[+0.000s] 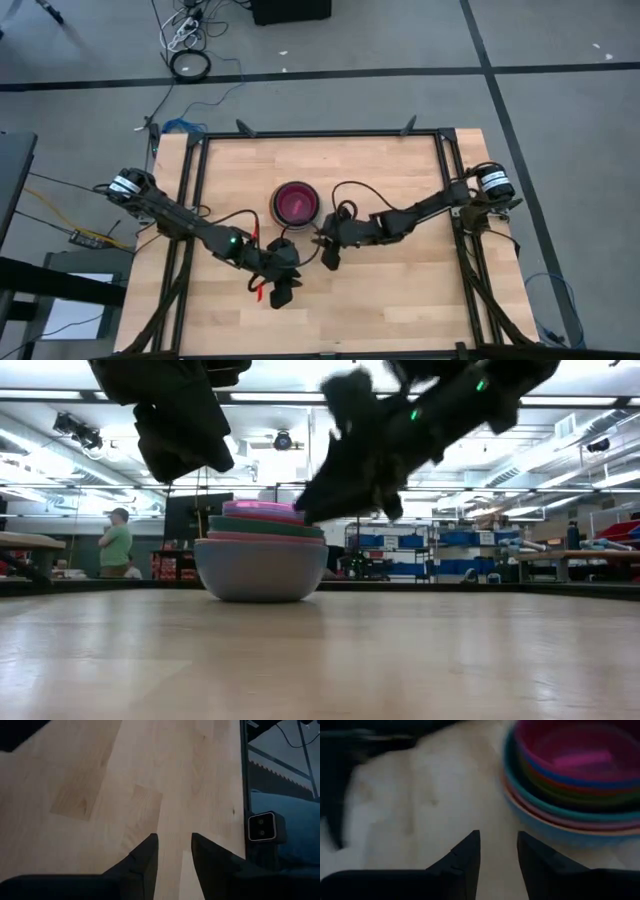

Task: Nest bowls inside each other
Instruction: Move the stacked bowls to the top center of the table, then return to Home Position

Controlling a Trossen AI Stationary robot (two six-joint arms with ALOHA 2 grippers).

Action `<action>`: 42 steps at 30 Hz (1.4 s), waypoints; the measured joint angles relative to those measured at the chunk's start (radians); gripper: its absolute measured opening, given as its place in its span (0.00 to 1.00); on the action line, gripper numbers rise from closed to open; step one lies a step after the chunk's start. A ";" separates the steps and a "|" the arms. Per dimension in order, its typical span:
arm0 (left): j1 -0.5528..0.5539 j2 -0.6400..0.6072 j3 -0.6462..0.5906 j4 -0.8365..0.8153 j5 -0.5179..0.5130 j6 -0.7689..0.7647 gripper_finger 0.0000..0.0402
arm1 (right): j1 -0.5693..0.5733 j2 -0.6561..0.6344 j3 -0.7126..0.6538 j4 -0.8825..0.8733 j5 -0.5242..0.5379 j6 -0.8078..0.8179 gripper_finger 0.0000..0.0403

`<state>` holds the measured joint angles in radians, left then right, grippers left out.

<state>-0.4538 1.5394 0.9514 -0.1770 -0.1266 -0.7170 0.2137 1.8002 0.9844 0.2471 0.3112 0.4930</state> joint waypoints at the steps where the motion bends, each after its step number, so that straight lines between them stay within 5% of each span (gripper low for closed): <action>1: 0.000 -0.002 0.007 -0.005 0.000 0.000 0.32 | 0.011 -0.014 0.000 0.001 0.000 -0.013 0.29; 6: 0.000 -0.024 0.067 -0.003 -0.019 0.042 0.32 | 0.065 -0.100 0.000 -0.012 0.019 -0.108 0.28; 14: 0.001 -0.134 0.182 -0.025 -0.230 0.281 0.32 | 0.139 -0.304 -0.001 0.001 0.080 -0.318 0.28; 24: 0.002 -0.187 0.251 0.284 -0.291 0.696 0.32 | 0.177 -0.638 -0.001 -0.007 0.032 -0.484 0.28; 27: 0.072 -0.186 0.252 0.412 -0.226 0.834 0.32 | 0.114 -0.713 0.000 -0.007 -0.067 -0.531 0.27; 34: 0.447 -0.201 0.251 0.388 0.137 0.766 0.32 | -0.187 -0.770 0.121 -0.221 -0.433 -0.523 0.28; 42: 0.740 -0.363 0.206 0.280 0.333 0.727 0.32 | -0.378 -0.931 0.199 -0.409 -0.619 -0.537 0.28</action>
<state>0.2863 1.1762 1.1578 0.1029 0.2068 0.0102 -0.1640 0.8688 1.1833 -0.1618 -0.3082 -0.0437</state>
